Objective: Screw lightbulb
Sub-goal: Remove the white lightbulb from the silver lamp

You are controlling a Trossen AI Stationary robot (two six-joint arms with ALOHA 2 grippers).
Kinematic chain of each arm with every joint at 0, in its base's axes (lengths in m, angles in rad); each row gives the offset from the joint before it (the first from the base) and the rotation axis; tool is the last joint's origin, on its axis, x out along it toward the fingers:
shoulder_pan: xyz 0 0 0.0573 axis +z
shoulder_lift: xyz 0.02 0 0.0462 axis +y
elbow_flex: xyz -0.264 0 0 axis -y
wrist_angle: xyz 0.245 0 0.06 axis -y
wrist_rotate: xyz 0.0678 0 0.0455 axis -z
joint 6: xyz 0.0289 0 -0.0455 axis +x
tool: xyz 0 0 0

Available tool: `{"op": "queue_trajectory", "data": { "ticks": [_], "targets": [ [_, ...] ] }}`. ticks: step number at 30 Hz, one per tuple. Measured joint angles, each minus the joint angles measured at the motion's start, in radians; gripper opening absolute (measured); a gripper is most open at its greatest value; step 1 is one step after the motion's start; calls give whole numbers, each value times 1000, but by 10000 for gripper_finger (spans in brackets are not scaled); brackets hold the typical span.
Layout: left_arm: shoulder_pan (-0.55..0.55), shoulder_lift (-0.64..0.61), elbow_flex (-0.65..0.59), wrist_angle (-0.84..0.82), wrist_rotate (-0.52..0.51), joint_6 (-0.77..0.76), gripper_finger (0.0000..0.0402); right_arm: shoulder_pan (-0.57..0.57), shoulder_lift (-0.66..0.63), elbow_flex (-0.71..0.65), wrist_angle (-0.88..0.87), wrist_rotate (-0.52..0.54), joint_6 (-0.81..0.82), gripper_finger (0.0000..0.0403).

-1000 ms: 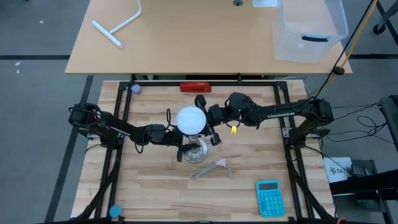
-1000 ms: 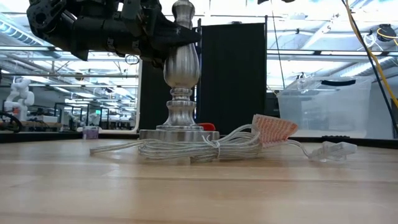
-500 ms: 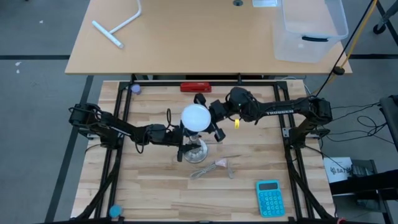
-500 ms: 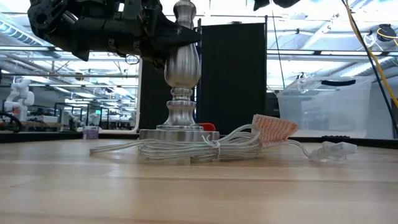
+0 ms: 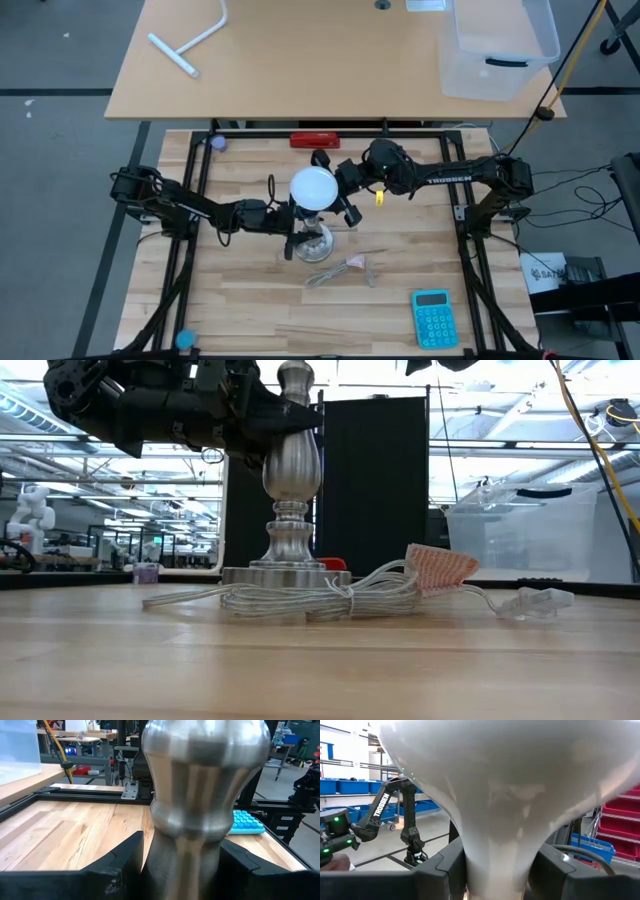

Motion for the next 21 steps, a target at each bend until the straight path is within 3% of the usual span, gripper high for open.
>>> {"op": "queue_trajectory", "data": {
  "ticks": [21],
  "targets": [
    [0,0,-1,-4,-10,3,190,-14,-50,11,-96,-46,-26,290]
  ]
}}
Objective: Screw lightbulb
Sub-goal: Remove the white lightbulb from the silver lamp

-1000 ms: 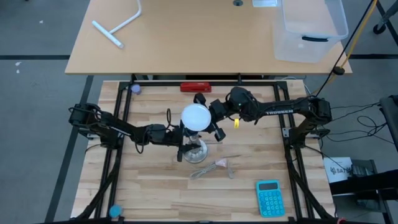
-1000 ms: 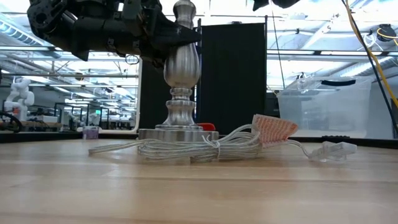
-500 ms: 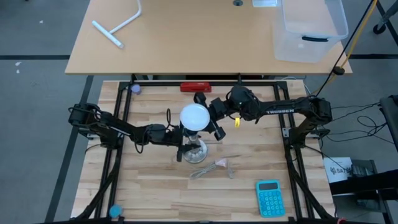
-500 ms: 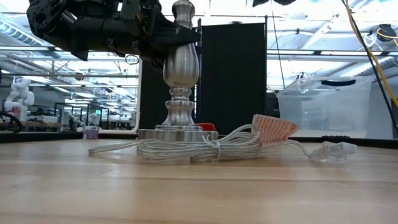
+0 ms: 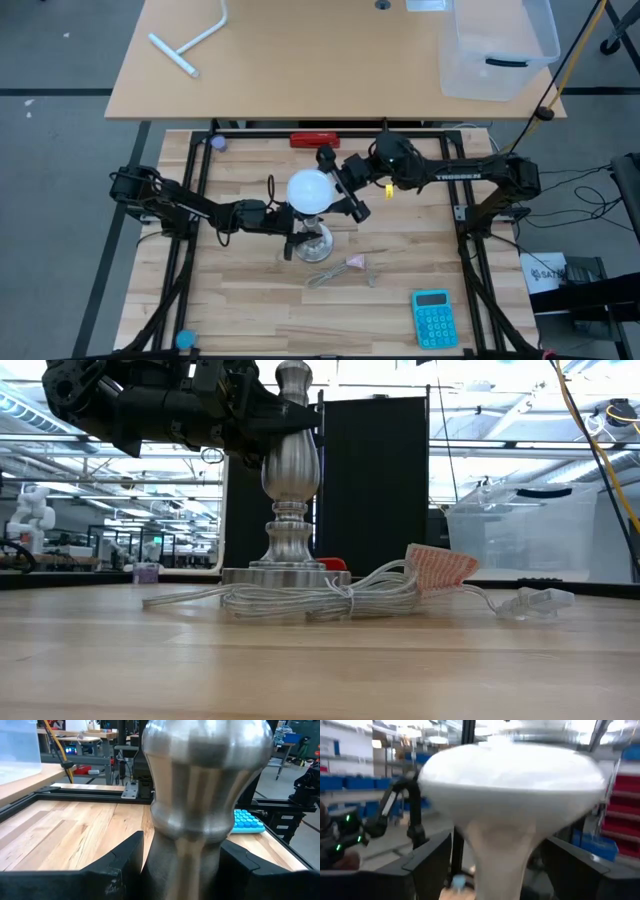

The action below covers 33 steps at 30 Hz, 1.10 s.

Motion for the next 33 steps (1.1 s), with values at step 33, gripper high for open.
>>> {"op": "queue_trajectory", "data": {
  "ticks": [33],
  "targets": [
    [-2,1,1,12,-129,-11,190,347,-2,-5,-203,1122,-256,293]
  ]
}}
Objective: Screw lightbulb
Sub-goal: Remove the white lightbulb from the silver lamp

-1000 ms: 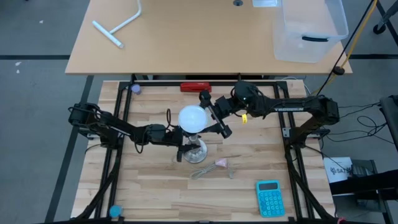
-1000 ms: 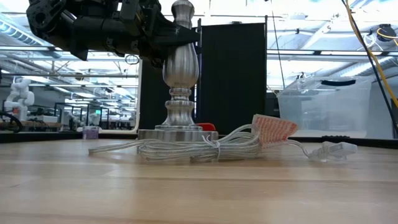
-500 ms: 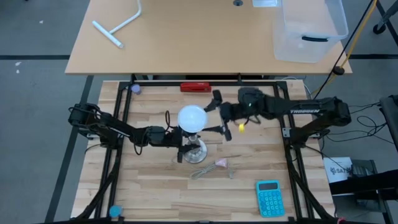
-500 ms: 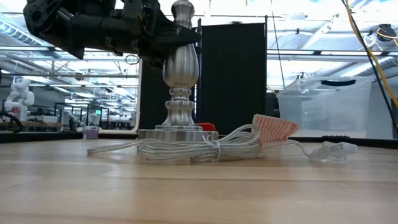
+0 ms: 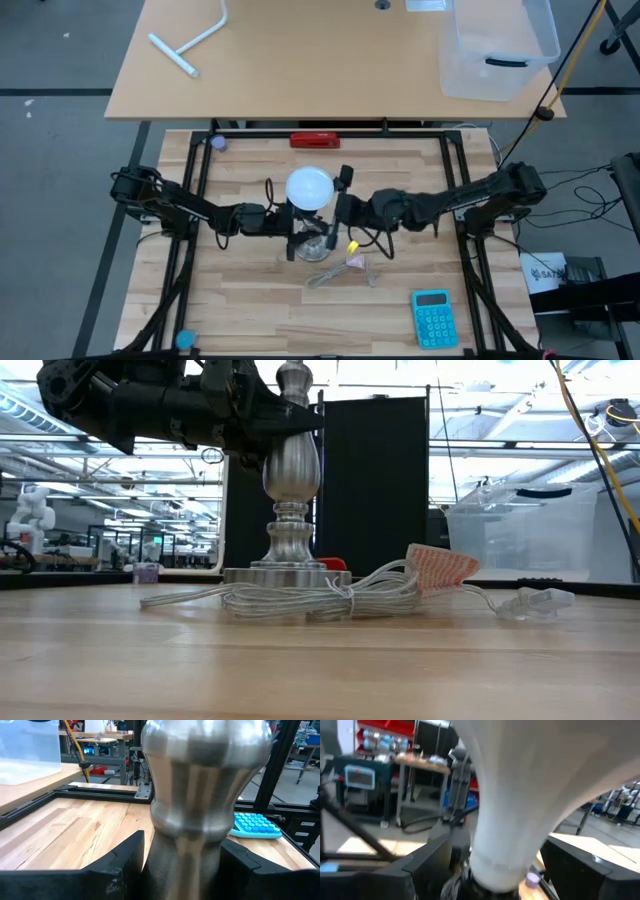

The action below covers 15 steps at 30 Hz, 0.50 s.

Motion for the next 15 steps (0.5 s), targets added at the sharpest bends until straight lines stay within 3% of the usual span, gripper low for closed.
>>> {"op": "queue_trajectory", "data": {
  "ticks": [10,15],
  "targets": [
    [1,0,0,0,-3,-5,190,16,100,0,320,88,-3,290],
    [1,0,0,0,-4,-6,190,16,100,0,338,91,-2,249]
  ]
}}
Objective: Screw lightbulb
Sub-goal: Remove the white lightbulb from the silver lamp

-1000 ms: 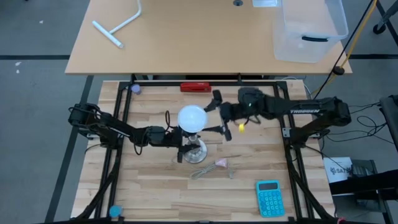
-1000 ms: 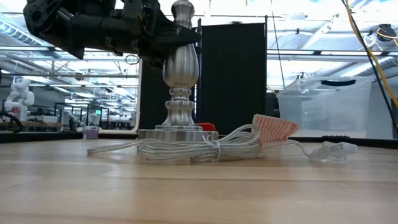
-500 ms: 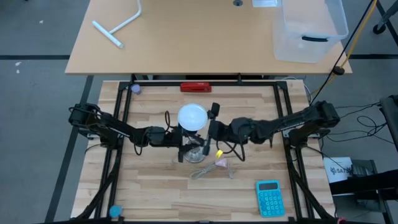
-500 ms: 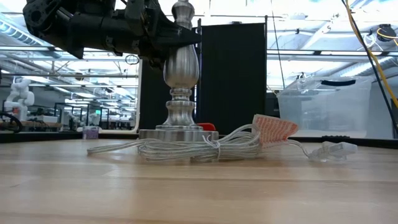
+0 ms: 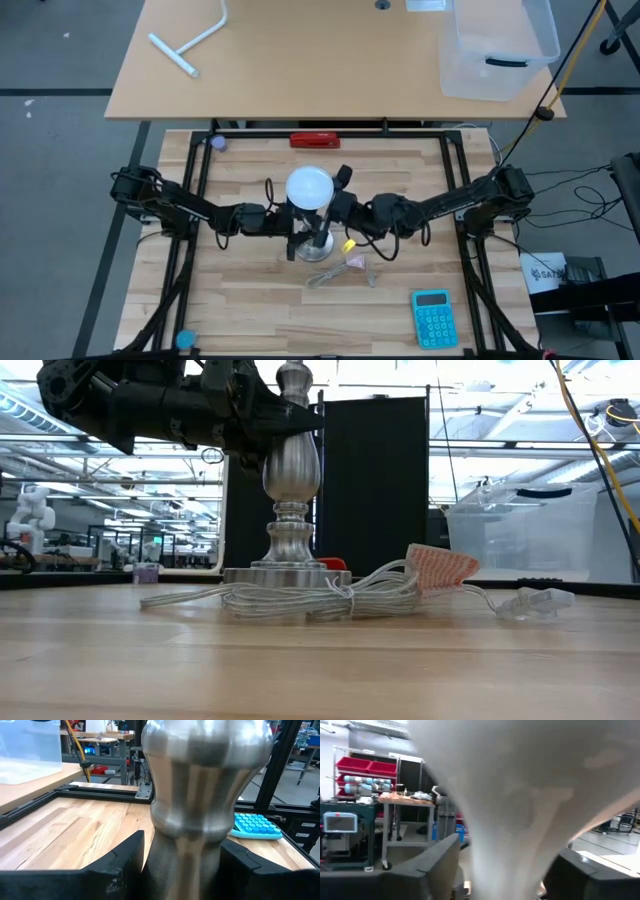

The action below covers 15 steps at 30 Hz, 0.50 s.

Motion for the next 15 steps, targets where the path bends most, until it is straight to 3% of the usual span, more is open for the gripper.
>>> {"op": "queue_trajectory", "data": {
  "ticks": [7,15],
  "targets": [
    [2,0,0,1,-2,-3,190,-1,0,0,-9,-10,27,140],
    [2,0,1,-1,4,1,190,-18,-31,1,-97,-65,35,132]
  ]
}}
